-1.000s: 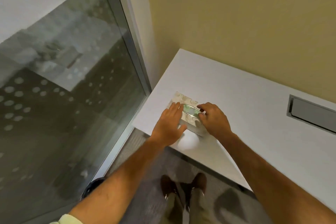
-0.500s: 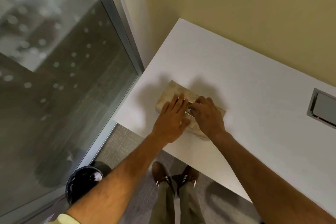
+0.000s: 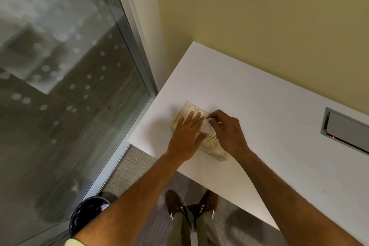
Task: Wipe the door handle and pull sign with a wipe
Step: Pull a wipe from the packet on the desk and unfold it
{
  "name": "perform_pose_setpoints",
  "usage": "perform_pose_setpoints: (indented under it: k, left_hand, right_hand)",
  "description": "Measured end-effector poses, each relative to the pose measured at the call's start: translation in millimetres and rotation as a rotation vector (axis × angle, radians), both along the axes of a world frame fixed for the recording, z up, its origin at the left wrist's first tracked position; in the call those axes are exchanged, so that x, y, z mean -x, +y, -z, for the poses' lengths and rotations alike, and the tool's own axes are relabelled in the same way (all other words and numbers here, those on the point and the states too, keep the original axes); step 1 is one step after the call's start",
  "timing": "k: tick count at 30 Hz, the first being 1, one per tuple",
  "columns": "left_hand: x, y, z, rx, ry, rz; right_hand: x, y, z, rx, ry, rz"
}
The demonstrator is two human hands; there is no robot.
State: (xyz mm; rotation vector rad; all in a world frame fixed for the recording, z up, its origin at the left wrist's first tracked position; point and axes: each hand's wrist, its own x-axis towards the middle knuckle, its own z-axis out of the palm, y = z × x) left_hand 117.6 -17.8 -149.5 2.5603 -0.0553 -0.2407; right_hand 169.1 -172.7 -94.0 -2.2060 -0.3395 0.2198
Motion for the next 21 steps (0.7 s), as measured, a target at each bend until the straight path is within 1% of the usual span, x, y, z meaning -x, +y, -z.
perform_pose_setpoints:
  k: [2,4,5,7,9,11,13,15,18,21]
  left_hand:
    - [5,1,-26,0.058,-0.117,-0.044]
    - [12,3,-49,0.056,-0.282,-0.041]
    - [16,5,-61,0.053,-0.317,-0.043]
    - [31,9,-95,0.141,-0.230,-0.119]
    - [40,14,-115,0.205,-0.204,-0.137]
    - [62,21,-148,0.214,-0.252,-0.094]
    - [89,26,-182,0.209,-0.330,-0.106]
    - [121,35,-208,0.180,-0.373,-0.162]
    - [178,47,-234,0.146,-0.359,-0.234]
    - [246,52,-248,0.120,-0.324,-0.348]
  right_hand:
    - [3,1,-22,-0.031,-0.010,0.021]
    - [7,3,-48,-0.075,0.014,0.046]
    - [11,3,-63,-0.104,0.040,0.062]
    - [26,3,-94,-0.189,0.086,0.093]
    - [39,5,-116,-0.300,0.191,0.124]
    - [63,7,-144,-0.429,0.351,0.106]
    - [87,11,-166,-0.489,0.481,0.047]
    - [114,16,-184,-0.516,0.511,-0.047]
    - [160,26,-199,-0.581,0.535,-0.143]
    - [215,38,-202,-0.544,0.528,-0.255]
